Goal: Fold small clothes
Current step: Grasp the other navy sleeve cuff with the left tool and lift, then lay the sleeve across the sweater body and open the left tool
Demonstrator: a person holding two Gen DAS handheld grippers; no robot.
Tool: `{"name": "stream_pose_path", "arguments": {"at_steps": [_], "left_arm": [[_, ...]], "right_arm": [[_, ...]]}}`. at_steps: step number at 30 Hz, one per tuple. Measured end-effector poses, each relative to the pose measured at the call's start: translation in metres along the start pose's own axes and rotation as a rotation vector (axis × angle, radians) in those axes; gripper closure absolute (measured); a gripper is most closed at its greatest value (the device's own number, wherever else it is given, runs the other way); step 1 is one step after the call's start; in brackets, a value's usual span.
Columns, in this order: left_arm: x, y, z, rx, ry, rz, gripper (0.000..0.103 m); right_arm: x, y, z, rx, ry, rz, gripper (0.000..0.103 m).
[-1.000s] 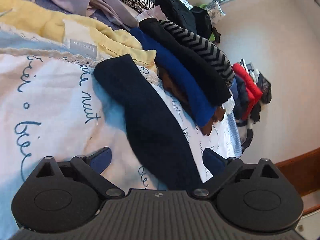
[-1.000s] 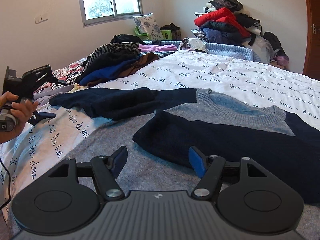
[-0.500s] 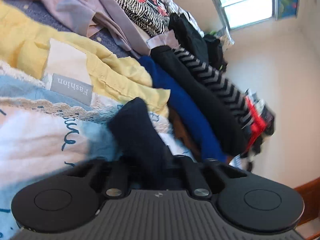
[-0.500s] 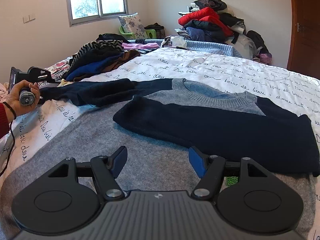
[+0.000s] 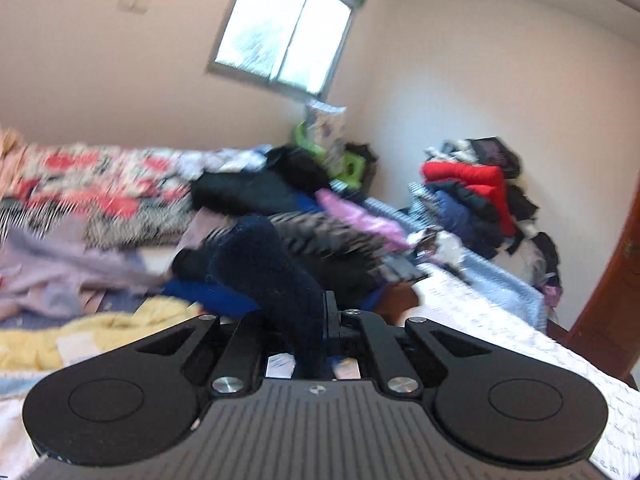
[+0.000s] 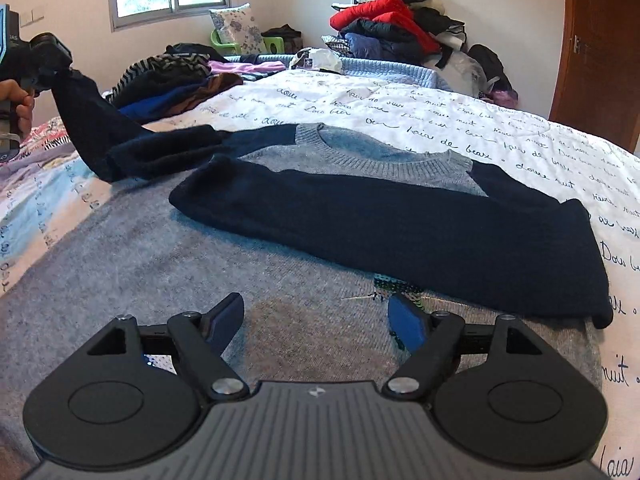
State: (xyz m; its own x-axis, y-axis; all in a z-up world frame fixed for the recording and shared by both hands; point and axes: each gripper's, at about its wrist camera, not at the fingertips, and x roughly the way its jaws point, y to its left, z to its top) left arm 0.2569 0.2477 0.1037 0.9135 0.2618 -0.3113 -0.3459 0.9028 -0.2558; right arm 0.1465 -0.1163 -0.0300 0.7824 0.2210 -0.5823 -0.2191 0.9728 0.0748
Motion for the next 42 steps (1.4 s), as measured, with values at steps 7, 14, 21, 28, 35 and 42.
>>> {"name": "stream_pose_path", "arguments": {"at_steps": [7, 14, 21, 28, 35, 42], "left_arm": [[-0.051, -0.105, 0.001, 0.11, -0.06, -0.188, 0.095], [-0.082, -0.183, -0.052, 0.186, 0.028, -0.379, 0.095], [-0.093, -0.245, -0.131, 0.307, 0.153, -0.523, 0.095], [-0.081, -0.275, -0.199, 0.396, 0.267, -0.572, 0.095], [-0.081, -0.301, -0.24, 0.48, 0.365, -0.591, 0.094], [-0.093, -0.31, -0.268, 0.582, 0.464, -0.671, 0.047]], "right_arm": [[-0.027, -0.026, 0.003, 0.083, -0.064, -0.032, 0.024], [-0.046, -0.059, -0.008, 0.178, -0.079, -0.076, 0.024], [-0.06, -0.073, -0.023, 0.209, -0.07, -0.104, 0.023], [-0.07, -0.086, -0.037, 0.241, -0.057, -0.13, 0.023], [-0.073, -0.095, -0.045, 0.264, -0.047, -0.145, 0.023], [-0.073, -0.098, -0.048, 0.27, -0.037, -0.158, 0.023]]}}
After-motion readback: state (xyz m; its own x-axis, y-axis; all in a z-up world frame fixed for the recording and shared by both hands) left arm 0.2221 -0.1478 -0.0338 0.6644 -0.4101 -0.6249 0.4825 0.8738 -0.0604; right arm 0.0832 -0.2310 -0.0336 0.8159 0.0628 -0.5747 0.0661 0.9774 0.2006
